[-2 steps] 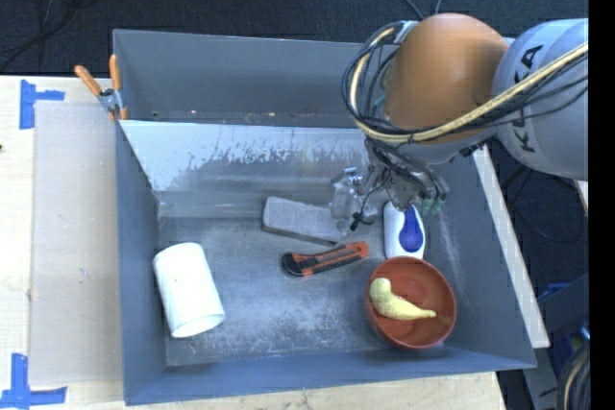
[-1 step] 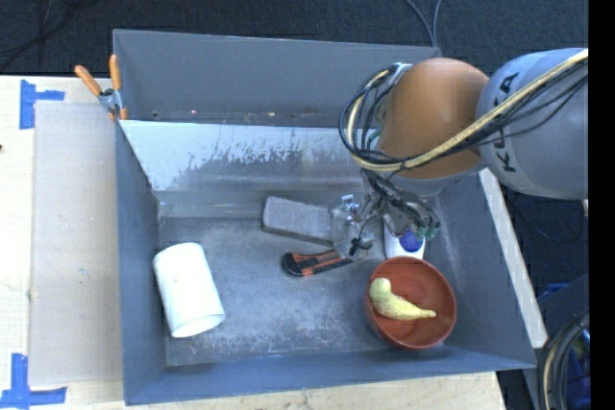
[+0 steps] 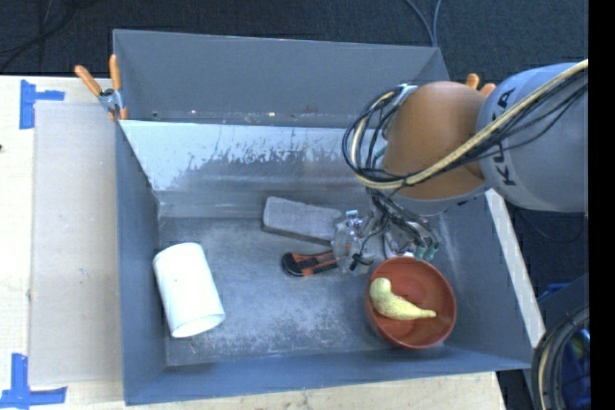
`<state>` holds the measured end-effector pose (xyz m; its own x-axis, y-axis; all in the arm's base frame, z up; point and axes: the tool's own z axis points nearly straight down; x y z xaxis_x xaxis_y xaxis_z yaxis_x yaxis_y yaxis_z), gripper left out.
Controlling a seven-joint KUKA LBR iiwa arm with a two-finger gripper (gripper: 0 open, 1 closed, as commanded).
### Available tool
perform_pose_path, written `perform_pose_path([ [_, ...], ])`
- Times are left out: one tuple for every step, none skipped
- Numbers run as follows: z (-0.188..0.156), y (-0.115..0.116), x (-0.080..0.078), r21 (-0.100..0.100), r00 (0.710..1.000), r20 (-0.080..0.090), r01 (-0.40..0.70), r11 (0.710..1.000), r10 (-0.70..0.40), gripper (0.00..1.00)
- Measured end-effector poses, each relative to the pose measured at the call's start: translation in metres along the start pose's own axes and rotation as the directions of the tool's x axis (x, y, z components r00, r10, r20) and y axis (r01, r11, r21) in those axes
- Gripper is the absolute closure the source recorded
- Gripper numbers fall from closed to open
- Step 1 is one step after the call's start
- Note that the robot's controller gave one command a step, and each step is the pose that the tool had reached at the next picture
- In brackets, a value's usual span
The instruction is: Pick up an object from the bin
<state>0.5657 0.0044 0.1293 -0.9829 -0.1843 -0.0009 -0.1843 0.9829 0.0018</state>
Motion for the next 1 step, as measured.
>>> perform_pose_path([
  [0.0415,0.006,-0.0075,0.001,0.999,-0.003,0.038,0.999,-0.038,1.0],
])
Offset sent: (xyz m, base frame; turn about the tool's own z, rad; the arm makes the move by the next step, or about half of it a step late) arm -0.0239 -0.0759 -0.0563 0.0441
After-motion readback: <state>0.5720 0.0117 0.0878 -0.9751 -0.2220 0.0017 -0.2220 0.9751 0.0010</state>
